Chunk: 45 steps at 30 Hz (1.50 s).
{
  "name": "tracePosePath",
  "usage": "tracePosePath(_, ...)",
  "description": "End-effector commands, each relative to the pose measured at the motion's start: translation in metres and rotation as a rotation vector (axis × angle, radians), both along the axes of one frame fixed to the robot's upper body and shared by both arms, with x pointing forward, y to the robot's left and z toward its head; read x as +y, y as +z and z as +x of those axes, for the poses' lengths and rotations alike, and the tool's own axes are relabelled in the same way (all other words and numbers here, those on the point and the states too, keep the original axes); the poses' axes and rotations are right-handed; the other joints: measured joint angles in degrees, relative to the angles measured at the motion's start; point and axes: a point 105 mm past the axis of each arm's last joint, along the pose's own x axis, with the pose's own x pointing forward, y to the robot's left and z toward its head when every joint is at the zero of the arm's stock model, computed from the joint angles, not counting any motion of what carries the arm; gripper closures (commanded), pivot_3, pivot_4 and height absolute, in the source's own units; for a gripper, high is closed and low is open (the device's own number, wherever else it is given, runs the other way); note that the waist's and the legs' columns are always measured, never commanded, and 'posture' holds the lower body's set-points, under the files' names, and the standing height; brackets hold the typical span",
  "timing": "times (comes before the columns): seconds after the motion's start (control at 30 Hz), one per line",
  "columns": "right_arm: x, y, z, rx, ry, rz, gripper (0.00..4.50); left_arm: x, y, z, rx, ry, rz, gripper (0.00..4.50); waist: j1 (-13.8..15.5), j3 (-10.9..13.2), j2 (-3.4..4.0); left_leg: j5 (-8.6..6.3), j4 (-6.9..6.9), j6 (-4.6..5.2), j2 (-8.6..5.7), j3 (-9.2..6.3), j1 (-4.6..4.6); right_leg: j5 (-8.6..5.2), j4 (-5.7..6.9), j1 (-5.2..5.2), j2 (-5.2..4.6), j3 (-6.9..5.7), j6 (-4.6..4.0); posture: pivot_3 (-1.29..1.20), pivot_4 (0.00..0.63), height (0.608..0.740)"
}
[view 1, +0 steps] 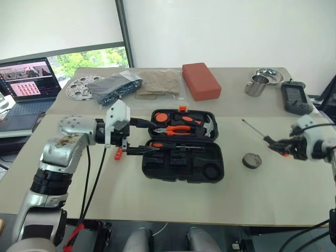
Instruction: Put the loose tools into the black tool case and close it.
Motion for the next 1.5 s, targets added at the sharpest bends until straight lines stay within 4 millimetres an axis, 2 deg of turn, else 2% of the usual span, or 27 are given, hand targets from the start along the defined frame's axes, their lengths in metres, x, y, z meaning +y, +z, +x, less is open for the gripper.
tracePosePath(0.03,0.062,0.024,-0.004,-0.067,0.253,0.003,3.57,0.014,0.009,-0.008,-0.021,0.040,0.010,0.00,-0.09,0.01,-0.02,0.00,-0.04,0.00,0.04,-0.05,0.00,0.00,0.00,-0.01,0.04,-0.01,0.00,0.00,0.150,0.740)
tracePosePath(0.13,0.117,0.021,-0.015,-0.104,0.472,-0.017,3.57,0.032,0.005,-0.015,-0.001,0.110,0.035,0.00,-0.03,0.07,-0.11,0.00,-0.05,0.00,0.07,-0.18,-0.02,0.00,-0.01,-0.03,0.06,-0.13,0.00,0.00,0.150,0.740)
tracePosePath(0.23,0.142,0.004,-0.019,-0.094,0.564,-0.058,3.57,0.043,0.005,-0.021,0.002,0.159,0.043,0.00,0.23,0.11,-0.17,0.00,-0.06,0.00,0.10,-0.22,-0.05,0.00,-0.01,-0.08,-0.02,-0.16,0.00,0.00,0.150,0.740)
tracePosePath(0.47,0.157,-0.023,-0.012,-0.091,0.686,-0.147,3.57,0.046,0.010,-0.036,0.011,0.190,0.016,0.00,1.91,0.15,-0.23,0.00,-0.01,0.00,-0.02,-0.19,-0.08,-0.01,-0.11,-0.04,-0.29,-0.30,0.01,0.00,0.150,0.740)
tracePosePath(0.77,0.167,-0.034,-0.011,-0.046,0.778,-0.153,3.57,0.052,0.008,-0.043,0.020,0.223,0.041,0.00,1.04,0.20,-0.31,0.00,-0.09,0.00,0.07,-0.16,0.09,-0.05,0.15,-0.07,-0.15,-0.31,-0.13,0.00,0.150,0.740)
tracePosePath(0.83,0.167,-0.034,-0.011,-0.045,0.785,-0.153,2.57,0.052,0.008,-0.043,0.019,0.226,0.043,0.00,1.03,0.20,-0.31,0.00,-0.09,0.00,0.06,-0.16,0.13,-0.07,0.26,-0.09,-0.19,-0.29,-0.14,0.00,0.150,0.740)
tracePosePath(0.97,0.171,-0.027,-0.009,-0.068,0.784,-0.118,1.46,0.052,0.008,-0.042,0.018,0.227,0.043,0.00,1.03,0.21,-0.35,0.00,-0.11,0.00,0.07,-0.15,0.19,-0.11,0.35,-0.09,-0.16,-0.30,-0.20,0.00,0.150,0.740)
tracePosePath(1.0,0.172,-0.024,-0.008,-0.077,0.778,-0.106,0.98,0.052,0.008,-0.042,0.017,0.227,0.043,0.00,1.02,0.22,-0.36,0.00,-0.11,0.00,0.07,-0.16,0.20,-0.12,0.37,-0.09,-0.15,-0.31,-0.22,0.00,0.150,0.740)
tracePosePath(1.07,0.173,-0.014,-0.006,-0.101,0.767,-0.068,0.35,0.051,0.008,-0.041,0.016,0.226,0.043,0.00,1.01,0.22,-0.36,0.00,-0.11,0.00,0.07,-0.16,0.20,-0.13,0.39,-0.10,-0.15,-0.31,-0.23,0.00,0.150,0.740)
tracePosePath(1.27,0.181,0.011,-0.006,-0.105,0.711,0.151,0.35,0.050,0.009,-0.039,0.013,0.225,0.042,0.00,1.04,0.23,-0.38,0.00,-0.11,0.00,0.07,-0.17,0.19,-0.13,0.40,-0.10,-0.17,-0.31,-0.24,0.00,0.150,0.740)
tracePosePath(1.37,0.191,0.012,-0.010,-0.111,0.703,0.254,1.04,0.050,0.009,-0.038,0.012,0.224,0.041,0.00,0.91,0.24,-0.38,0.00,-0.13,0.00,0.10,-0.19,0.20,-0.13,0.41,-0.09,-0.15,-0.32,-0.24,0.00,0.150,0.740)
tracePosePath(1.5,0.200,-0.003,-0.020,-0.130,0.747,0.294,2.44,0.049,0.009,-0.037,0.011,0.223,0.037,0.00,1.04,0.24,-0.38,0.00,-0.15,0.00,0.10,-0.21,0.20,-0.13,0.42,-0.09,-0.12,-0.35,-0.24,0.00,0.150,0.740)
